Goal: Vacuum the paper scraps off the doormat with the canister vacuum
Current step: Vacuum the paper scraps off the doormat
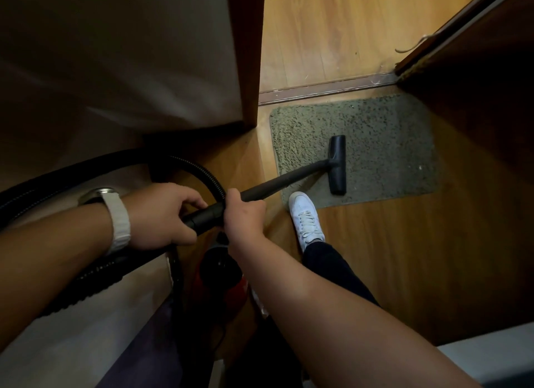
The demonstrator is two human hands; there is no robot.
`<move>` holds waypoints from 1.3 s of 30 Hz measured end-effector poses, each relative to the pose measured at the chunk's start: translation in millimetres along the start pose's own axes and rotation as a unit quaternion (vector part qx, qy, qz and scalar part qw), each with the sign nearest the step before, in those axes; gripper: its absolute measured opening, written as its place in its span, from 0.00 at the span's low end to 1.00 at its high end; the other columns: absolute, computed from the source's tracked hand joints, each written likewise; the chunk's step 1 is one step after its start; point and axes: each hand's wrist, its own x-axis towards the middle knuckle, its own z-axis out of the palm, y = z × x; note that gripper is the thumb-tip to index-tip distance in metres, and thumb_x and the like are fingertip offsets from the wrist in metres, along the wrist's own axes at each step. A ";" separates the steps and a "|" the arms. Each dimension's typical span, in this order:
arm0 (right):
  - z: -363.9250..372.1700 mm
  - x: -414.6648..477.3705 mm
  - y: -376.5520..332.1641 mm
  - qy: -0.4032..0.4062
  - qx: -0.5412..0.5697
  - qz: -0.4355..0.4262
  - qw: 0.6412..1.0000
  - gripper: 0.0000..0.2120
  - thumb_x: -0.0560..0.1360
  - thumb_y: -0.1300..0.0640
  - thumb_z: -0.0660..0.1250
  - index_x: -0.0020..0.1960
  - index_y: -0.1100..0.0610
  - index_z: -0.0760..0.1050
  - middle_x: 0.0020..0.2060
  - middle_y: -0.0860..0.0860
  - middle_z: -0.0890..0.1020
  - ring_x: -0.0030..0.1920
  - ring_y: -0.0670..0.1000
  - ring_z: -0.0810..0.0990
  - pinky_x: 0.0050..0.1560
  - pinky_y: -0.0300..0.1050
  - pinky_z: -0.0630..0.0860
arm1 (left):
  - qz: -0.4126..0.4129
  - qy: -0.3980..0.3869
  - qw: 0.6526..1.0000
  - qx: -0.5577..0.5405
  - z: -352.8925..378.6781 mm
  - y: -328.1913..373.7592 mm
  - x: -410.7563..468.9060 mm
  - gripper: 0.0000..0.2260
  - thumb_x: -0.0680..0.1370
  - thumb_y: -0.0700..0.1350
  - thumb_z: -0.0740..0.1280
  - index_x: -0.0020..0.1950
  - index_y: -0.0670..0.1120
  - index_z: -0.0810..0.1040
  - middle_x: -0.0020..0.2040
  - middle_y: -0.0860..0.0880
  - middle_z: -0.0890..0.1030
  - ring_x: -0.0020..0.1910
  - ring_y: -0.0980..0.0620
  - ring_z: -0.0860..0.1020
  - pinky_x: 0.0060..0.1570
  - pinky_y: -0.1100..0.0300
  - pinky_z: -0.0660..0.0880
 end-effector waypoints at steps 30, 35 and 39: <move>-59.9 12.1 -36.7 -0.030 0.021 0.014 0.999 0.23 0.74 0.51 0.67 0.64 0.56 0.62 0.50 0.53 0.77 0.44 0.51 0.79 0.40 0.45 0.79 | -0.001 -0.015 1.000 0.019 -12.5 60.8 12.8 0.21 0.66 0.47 0.78 0.52 0.65 0.74 0.43 0.58 0.82 0.37 0.67 0.78 0.35 0.67 0.73; -38.0 0.5 -28.8 -0.049 0.033 0.030 0.998 0.29 0.65 0.45 0.67 0.61 0.53 0.61 0.51 0.55 0.79 0.49 0.58 0.83 0.50 0.60 0.83 | -0.017 -0.003 1.000 0.010 -10.5 47.5 3.5 0.20 0.65 0.47 0.78 0.47 0.67 0.74 0.42 0.58 0.82 0.33 0.66 0.78 0.36 0.64 0.73; -39.4 2.8 -22.9 -0.056 0.043 0.033 0.997 0.31 0.66 0.46 0.67 0.64 0.53 0.61 0.50 0.54 0.79 0.48 0.57 0.84 0.50 0.59 0.84 | -0.023 -0.002 0.999 0.026 -5.4 47.2 2.6 0.21 0.65 0.48 0.78 0.51 0.66 0.75 0.43 0.57 0.83 0.35 0.60 0.79 0.42 0.60 0.77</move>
